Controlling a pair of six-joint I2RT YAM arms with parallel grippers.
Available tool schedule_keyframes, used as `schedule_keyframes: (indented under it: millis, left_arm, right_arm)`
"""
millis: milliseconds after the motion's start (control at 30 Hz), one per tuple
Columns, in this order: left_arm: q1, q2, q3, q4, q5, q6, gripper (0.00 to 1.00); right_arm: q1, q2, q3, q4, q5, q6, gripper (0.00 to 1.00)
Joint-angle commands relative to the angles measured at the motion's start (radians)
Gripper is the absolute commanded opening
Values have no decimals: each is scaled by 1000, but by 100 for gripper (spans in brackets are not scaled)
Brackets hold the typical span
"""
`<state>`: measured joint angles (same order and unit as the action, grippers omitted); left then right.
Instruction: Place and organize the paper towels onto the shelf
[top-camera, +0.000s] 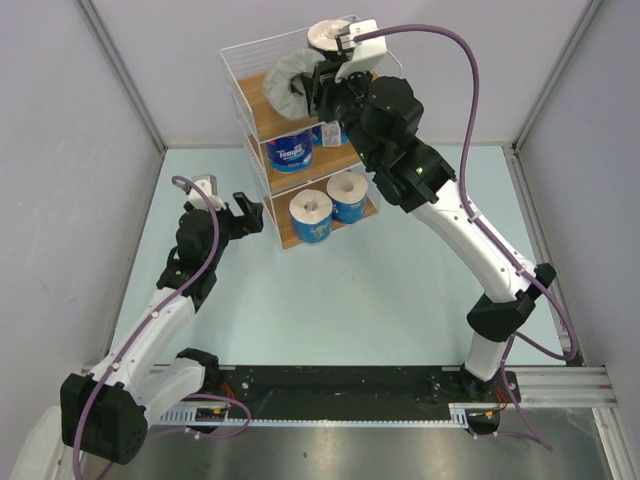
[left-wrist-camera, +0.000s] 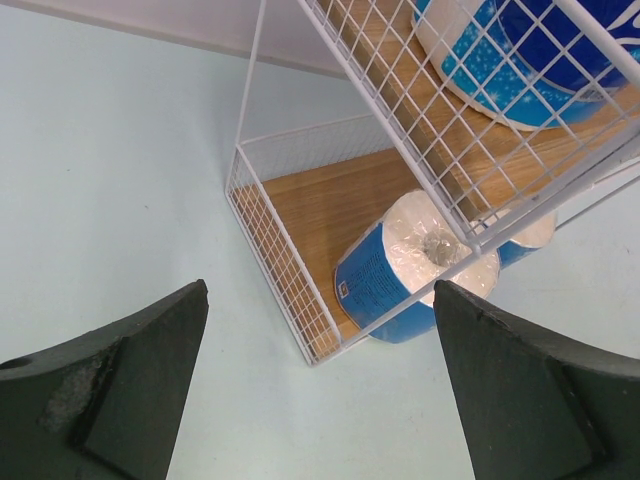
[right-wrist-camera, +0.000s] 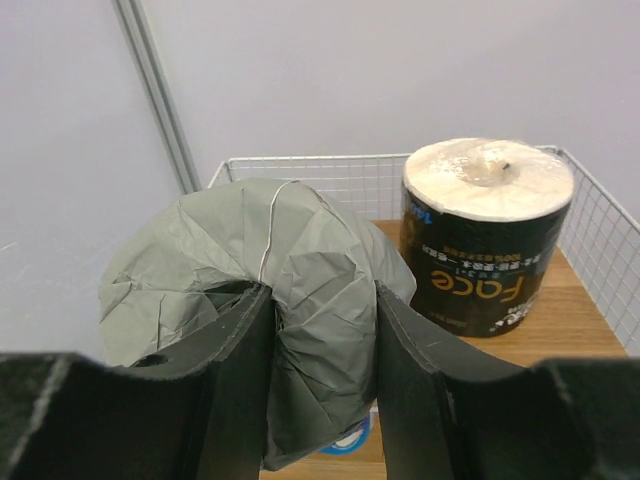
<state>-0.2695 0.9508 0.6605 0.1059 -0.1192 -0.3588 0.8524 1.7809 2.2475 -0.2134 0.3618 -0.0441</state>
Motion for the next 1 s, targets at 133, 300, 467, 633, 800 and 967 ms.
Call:
schedule_keyframes:
  millis: [133, 300, 467, 633, 800, 967]
  left_arm:
    - [9, 5, 28, 37, 21, -17, 100]
    - [10, 5, 28, 37, 20, -19, 100]
    - [10, 5, 27, 37, 20, -17, 100]
    - [12, 8, 27, 40, 24, -20, 100]
    - [13, 9, 25, 41, 27, -22, 100]
    - [15, 11, 24, 43, 27, -22, 100]
  right_arm:
    - [-46, -3, 26, 46, -11, 29, 44]
    - [-64, 2, 23, 43, -37, 39, 44]
    - [-69, 8, 23, 48, -64, 64, 44]
    - [-69, 11, 24, 45, -83, 75, 44]
    - [-67, 18, 23, 37, -81, 75, 45]
    - [-78, 25, 24, 34, -84, 87, 56]
